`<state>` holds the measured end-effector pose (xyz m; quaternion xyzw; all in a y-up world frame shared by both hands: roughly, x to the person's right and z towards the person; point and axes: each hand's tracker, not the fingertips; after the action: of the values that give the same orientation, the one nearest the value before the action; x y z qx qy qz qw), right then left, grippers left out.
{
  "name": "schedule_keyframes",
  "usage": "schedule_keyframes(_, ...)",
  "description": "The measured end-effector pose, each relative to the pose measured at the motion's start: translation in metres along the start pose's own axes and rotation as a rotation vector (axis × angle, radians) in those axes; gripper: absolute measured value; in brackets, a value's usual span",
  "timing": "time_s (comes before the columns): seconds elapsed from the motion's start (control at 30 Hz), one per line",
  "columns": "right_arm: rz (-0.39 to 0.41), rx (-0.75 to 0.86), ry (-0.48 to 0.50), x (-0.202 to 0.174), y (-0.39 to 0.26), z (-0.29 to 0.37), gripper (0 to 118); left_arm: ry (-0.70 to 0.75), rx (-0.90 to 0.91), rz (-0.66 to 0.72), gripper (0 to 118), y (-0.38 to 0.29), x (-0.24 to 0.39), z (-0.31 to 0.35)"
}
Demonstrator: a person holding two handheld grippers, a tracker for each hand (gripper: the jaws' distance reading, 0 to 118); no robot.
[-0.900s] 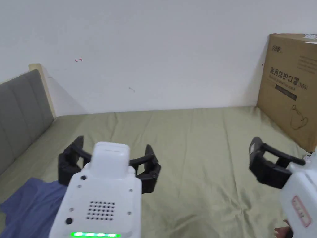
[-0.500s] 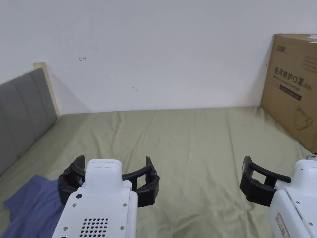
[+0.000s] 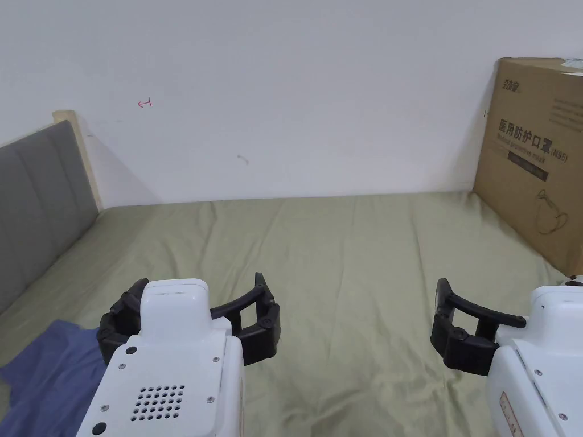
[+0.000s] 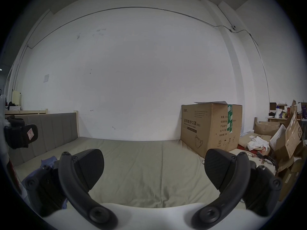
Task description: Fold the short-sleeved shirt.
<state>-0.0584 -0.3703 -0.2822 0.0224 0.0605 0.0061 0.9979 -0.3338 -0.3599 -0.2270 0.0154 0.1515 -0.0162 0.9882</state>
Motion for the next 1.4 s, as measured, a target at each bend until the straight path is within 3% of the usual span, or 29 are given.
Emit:
schedule_keyframes(0.5, -0.014, -0.021, -0.003, 0.000, 0.002, -0.002, 118, -0.013, -0.001, -0.008, 113, 0.000, 0.001, 0.002)
schedule_keyframes(0.57, -0.007, -0.024, -0.004, 0.000, 0.002, -0.003, 116, -0.013, -0.004, -0.012, 107, 0.000, 0.001, 0.001)
schedule_keyframes(0.6, -0.001, -0.028, -0.001, 0.000, 0.003, -0.003, 106, -0.017, -0.004, -0.012, 92, 0.000, 0.000, 0.001)
schedule_keyframes(0.67, 0.039, -0.016, -0.031, -0.003, 0.005, 0.000, 5, -0.068, 0.006, 0.000, 2, 0.000, -0.002, 0.005)
schedule_keyframes(0.7, 0.041, -0.001, -0.009, -0.002, 0.005, 0.002, 2, -0.069, -0.001, -0.009, 0, 0.000, -0.003, 0.004)
schedule_keyframes(0.77, 0.067, -0.046, -0.054, -0.002, 0.007, -0.005, 2, -0.001, -0.045, -0.070, 0, -0.001, -0.003, -0.002)
schedule_keyframes(0.83, -0.021, -0.073, 0.061, 0.007, 0.007, -0.008, 2, -0.095, -0.076, 0.025, 0, 0.000, -0.008, -0.004)
schedule_keyframes(0.9, 0.003, -0.086, 0.007, 0.006, 0.005, -0.010, 2, -0.054, -0.080, 0.017, 0, 0.000, -0.007, -0.004)
schedule_keyframes(1.13, -0.004, -0.103, 0.009, 0.002, 0.001, -0.011, 2, -0.024, -0.085, -0.033, 0, 0.002, -0.016, 0.002)
schedule_keyframes(1.23, -0.048, -0.137, 0.115, -0.024, -0.003, -0.019, 2, 0.052, -0.067, -0.065, 0, 0.006, -0.054, 0.017)
schedule_keyframes(1.4, -0.013, -0.167, 0.354, -0.105, -0.006, -0.027, 2, 0.290, -0.105, -0.117, 0, 0.007, -0.135, 0.053)
